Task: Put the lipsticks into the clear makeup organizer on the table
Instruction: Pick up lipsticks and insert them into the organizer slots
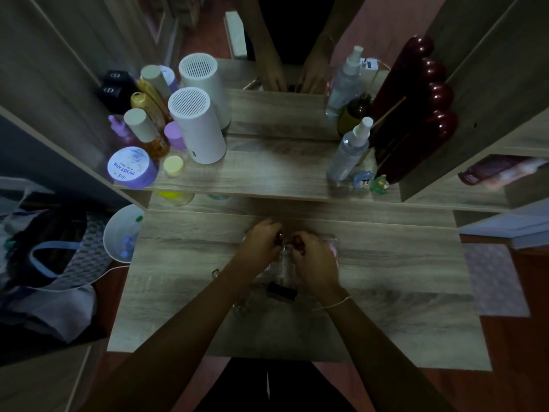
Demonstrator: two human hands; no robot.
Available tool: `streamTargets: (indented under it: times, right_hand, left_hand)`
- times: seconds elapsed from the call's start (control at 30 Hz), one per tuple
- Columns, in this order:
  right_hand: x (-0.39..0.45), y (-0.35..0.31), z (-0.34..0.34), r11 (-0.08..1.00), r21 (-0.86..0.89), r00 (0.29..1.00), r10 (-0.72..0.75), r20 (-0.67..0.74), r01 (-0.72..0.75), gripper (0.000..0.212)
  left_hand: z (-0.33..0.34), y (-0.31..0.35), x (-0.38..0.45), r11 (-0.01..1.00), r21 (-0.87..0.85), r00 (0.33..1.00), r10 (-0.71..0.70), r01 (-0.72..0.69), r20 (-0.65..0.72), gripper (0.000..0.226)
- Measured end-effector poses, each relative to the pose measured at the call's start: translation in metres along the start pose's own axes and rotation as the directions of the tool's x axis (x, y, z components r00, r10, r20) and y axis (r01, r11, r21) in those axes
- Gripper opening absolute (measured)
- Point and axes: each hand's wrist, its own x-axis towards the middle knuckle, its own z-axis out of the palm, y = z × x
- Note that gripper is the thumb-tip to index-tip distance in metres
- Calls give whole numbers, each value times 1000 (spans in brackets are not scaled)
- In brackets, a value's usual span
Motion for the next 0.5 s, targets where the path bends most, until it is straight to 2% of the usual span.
streamTargets:
  times: [0.5]
  right_hand:
    - [5,-2,-4,1000,-1,999,-13,44,13,23]
  left_hand:
    - [2,-2,-4,999,-37,1000,-12,11,-17,17]
